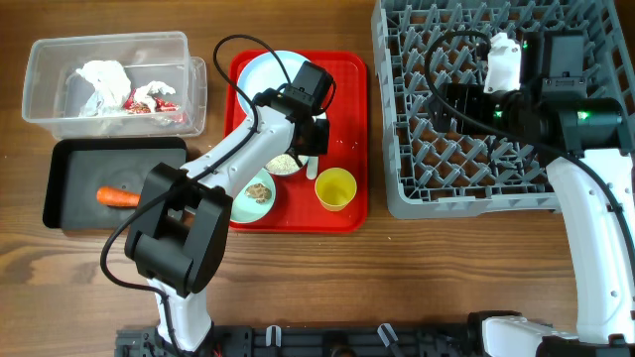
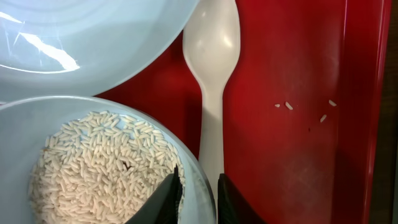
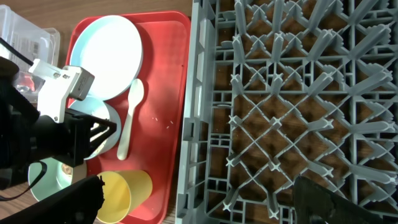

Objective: Sort waste into correct bins and load items into the dishwasher rack
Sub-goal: 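Reach the left gripper to the rice bowl rim and grasp it, then lift the rice bowl and move it over the black tray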

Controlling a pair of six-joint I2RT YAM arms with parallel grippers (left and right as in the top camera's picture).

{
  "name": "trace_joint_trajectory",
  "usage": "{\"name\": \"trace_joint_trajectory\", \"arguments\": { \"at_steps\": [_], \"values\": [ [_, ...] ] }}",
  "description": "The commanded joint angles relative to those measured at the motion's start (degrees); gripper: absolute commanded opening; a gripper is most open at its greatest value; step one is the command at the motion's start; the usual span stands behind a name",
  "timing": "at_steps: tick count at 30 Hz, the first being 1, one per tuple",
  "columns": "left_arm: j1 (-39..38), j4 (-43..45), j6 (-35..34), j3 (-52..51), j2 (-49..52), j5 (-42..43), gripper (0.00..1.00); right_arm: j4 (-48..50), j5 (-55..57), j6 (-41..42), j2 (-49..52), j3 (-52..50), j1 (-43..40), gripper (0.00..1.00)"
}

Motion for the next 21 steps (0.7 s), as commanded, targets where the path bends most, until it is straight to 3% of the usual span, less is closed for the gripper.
{"name": "trace_joint_trajectory", "arguments": {
  "at_steps": [1, 8, 17, 21],
  "values": [
    [-0.6, 0.1, -0.9, -0.7, 2.1, -1.1, 0.2, -0.1, -0.5, 0.8, 0.4, 0.8, -0.2, 1.0],
    [-1.0, 0.6, -0.9, -0.7, 2.3, -2.1, 0.18, -0.1, -0.5, 0.8, 0.4, 0.8, -0.2, 1.0],
    [-2.3, 1.5, -0.9, -0.7, 3.6, -4.6, 0.05, -0.1, -0.5, 0.9, 0.4, 0.8, -0.2, 1.0],
    [-2.5, 1.8, -0.9, -0.6, 3.5, -5.1, 0.04, -0.2, -0.5, 0.8, 0.4, 0.8, -0.2, 1.0]
  ]
}}
